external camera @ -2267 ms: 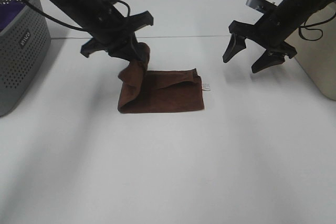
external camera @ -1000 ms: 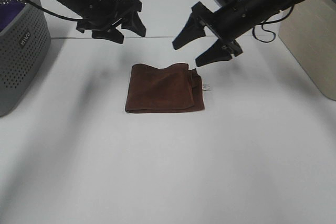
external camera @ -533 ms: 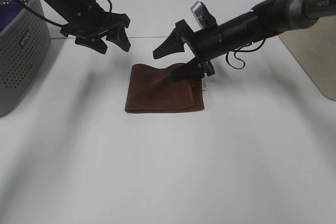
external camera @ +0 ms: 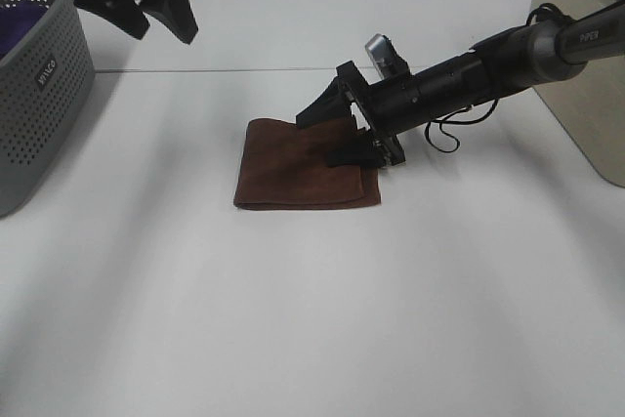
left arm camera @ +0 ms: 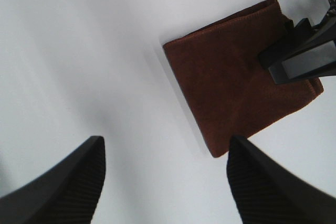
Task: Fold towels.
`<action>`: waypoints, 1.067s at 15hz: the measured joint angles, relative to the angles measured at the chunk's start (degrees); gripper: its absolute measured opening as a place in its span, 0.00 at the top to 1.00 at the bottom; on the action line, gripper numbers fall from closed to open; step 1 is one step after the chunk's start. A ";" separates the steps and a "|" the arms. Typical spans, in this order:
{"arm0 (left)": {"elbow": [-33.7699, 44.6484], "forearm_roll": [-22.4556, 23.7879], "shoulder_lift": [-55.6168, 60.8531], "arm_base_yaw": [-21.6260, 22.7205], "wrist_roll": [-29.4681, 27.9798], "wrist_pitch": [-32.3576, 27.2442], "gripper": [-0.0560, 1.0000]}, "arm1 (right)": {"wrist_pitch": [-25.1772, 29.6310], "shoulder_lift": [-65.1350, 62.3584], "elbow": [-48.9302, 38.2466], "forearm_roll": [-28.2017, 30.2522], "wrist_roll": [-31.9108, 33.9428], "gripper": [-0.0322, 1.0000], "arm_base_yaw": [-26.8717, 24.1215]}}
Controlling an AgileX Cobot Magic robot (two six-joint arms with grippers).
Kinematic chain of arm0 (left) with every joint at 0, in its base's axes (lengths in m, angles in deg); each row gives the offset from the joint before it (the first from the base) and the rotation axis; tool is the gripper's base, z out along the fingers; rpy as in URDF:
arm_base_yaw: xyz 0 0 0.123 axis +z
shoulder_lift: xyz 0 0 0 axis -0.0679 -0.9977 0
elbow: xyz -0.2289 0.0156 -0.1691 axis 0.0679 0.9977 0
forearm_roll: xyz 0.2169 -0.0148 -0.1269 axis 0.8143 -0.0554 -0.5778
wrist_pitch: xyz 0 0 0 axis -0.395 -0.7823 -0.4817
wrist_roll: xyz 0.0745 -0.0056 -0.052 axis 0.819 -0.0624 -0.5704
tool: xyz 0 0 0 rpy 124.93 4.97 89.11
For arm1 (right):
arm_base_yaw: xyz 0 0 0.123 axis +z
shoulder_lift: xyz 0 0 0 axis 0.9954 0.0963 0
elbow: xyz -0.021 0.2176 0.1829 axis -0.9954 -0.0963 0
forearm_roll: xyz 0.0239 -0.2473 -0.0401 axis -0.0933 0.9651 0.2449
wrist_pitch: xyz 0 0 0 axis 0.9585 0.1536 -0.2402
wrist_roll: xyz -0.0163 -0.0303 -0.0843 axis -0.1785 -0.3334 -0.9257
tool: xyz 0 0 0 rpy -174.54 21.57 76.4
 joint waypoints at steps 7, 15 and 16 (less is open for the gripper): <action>1.26 11.06 14.90 0.00 -7.16 -8.25 0.34 | 8.08 -20.05 0.00 21.49 10.94 0.23 0.00; 33.80 15.07 43.14 0.00 -12.49 -8.59 0.34 | 9.17 -43.66 -4.47 47.38 27.67 0.23 0.00; 38.33 15.07 47.10 0.00 -12.83 -8.59 0.34 | 9.17 -47.50 -7.28 49.56 28.36 0.23 0.00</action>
